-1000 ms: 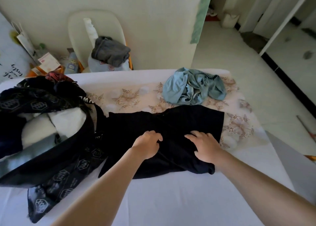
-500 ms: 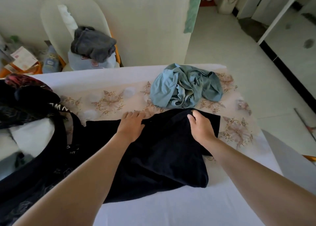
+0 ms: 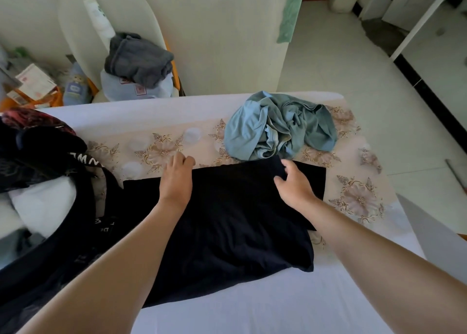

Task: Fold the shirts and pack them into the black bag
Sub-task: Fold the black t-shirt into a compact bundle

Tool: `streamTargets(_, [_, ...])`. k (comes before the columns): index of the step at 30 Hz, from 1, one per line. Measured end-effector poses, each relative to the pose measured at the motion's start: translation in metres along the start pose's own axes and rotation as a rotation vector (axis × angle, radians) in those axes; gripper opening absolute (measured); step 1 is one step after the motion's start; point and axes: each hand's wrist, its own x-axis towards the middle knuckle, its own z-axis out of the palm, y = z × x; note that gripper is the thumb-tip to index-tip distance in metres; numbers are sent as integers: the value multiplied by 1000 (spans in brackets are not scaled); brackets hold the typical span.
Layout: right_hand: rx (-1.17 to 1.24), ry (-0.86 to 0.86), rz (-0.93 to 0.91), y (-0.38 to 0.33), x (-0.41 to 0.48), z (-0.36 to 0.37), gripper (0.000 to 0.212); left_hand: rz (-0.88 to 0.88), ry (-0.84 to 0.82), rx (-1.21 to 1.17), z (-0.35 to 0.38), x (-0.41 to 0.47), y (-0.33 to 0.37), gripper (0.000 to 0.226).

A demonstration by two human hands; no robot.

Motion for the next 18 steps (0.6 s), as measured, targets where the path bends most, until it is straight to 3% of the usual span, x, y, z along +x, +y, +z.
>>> streamTargets(3, [-295,147,-261,24,-15,0,54,2,18,64,0,-10,8,61])
streamTargets(5, [-372,103,-309,45,-26,1,57,100,55,8,2,-23,28,50])
streamTargets(9, [-594,-85,-214,80,-37,-12,63,371,64,-155,18,-59,82,28])
streamTargets(13, [-715,-113,-54,94,-34,-43,70,355,-110,-140,37,-88,106,43])
streamTargets(15, [-763,-72,2,96,-39,-49,71,312,-232,-93,43,-99,105,58])
streamTargets(18, [-717,156,-75,100,-64,-39,59,269,-289,-48,42,-119,95,64])
